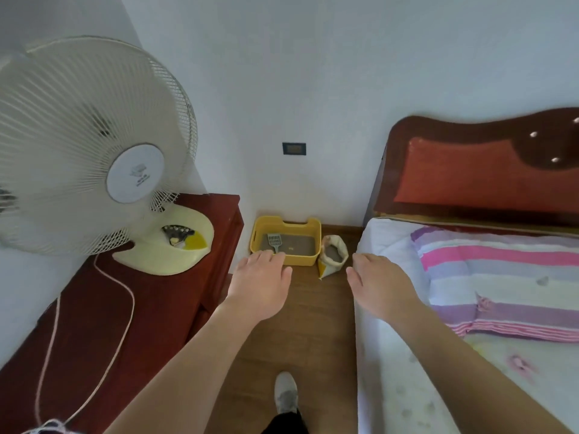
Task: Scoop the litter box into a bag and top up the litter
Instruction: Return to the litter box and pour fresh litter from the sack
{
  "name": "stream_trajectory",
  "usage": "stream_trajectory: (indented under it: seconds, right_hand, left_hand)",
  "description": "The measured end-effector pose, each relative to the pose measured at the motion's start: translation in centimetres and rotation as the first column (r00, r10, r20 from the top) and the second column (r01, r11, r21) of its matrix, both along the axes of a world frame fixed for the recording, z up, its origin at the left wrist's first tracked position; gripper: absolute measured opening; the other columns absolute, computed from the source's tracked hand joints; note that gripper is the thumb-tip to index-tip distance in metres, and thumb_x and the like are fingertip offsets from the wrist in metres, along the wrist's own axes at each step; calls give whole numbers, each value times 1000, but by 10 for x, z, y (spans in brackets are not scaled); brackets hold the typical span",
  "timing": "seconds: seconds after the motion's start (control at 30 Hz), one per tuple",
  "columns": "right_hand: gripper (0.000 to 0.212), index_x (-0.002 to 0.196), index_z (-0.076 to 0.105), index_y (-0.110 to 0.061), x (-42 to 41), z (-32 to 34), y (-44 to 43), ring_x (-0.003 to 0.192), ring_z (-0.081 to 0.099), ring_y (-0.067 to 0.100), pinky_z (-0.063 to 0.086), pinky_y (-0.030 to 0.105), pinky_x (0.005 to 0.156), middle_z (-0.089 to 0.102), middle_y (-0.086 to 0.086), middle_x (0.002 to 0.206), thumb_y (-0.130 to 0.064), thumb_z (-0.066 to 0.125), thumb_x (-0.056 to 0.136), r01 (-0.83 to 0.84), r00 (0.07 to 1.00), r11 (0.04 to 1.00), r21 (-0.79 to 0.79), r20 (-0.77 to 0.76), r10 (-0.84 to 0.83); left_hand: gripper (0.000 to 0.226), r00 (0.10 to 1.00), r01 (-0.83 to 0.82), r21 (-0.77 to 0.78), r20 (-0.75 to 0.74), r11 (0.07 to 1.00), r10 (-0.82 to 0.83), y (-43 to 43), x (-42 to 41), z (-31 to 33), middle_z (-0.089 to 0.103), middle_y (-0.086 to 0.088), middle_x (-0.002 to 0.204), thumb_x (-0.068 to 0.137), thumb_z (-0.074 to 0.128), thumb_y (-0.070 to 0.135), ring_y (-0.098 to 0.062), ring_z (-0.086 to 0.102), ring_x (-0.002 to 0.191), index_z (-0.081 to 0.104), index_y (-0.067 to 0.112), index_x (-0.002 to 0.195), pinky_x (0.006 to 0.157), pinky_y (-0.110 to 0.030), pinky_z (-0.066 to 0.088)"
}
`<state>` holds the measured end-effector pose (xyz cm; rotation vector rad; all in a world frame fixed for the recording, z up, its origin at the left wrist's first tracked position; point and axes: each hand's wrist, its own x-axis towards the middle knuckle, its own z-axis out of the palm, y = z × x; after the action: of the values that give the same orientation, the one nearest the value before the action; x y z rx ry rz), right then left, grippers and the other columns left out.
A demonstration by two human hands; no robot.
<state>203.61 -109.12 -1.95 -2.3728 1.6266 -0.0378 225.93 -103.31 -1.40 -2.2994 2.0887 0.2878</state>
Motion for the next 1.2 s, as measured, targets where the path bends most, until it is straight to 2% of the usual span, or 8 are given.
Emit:
stream_trajectory:
  seconds: [0.1,0.2,0.3,0.47,0.8,0.9,1.07,1.2]
  right_hand:
    - [37,115,58,-22,15,-7,-48,94,59,12,52,29,89,64,-5,108,-42,30,103,39,999,999,30,1,-39]
    - [39,121,58,-22,29,-7,-88,101,58,13,51,32,93,62,-5,113,-42,30,103,79,996,995,55,23,-81]
    - [41,123,57,-21,40,-9,-121,102,57,14,49,29,89,62,-4,115,-42,28,103,104,994,993,48,26,-106]
    - [49,145,43,-20,46,-15,-176,123,54,18,45,31,103,55,-2,138,-43,27,105,122,992,986,113,7,-124]
    - [47,140,48,-22,35,-67,-302,116,56,16,47,30,98,58,-3,133,-44,27,104,76,995,982,172,44,-84]
    - [48,142,47,-21,30,-80,-334,121,54,17,44,29,100,56,-2,136,-43,28,105,83,995,978,193,46,-93]
    - [49,146,42,-21,29,-104,-374,125,52,15,42,26,102,54,-1,140,-44,29,105,130,990,959,252,12,-138]
    - [45,142,45,-21,40,-132,-402,123,52,14,41,25,102,55,-1,137,-41,30,105,167,984,942,290,7,-176]
  left_hand:
    - [50,999,34,14,-10,999,-34,-54,19,-9,45,-1,148,104,23,44,-22,40,138,35,23,148,116,-43,33]
    - [51,998,62,34,-11,998,-61,-102,36,-14,43,-1,151,104,23,45,-22,38,140,34,23,149,117,-42,30]
    - [50,995,100,53,-14,994,-99,-147,46,-17,43,-2,150,104,22,44,-22,38,139,36,22,148,117,-42,30]
    - [50,994,108,72,-28,992,-106,-208,47,-30,47,0,147,104,24,44,-20,43,135,39,23,146,114,-41,36]
    - [48,1000,8,136,-29,991,-5,-319,34,-72,48,2,146,105,26,43,-18,45,134,40,24,146,113,-38,37]
    - [46,999,-9,139,-43,990,15,-350,32,-86,48,4,146,104,28,43,-16,46,132,40,26,146,112,-36,39]
    - [45,995,17,140,-101,990,-2,-393,38,-116,50,6,144,104,30,43,-14,48,131,43,27,144,108,-35,43]
    - [44,991,53,133,-127,990,-36,-429,50,-149,50,7,144,104,32,43,-13,47,132,44,29,144,109,-33,42]
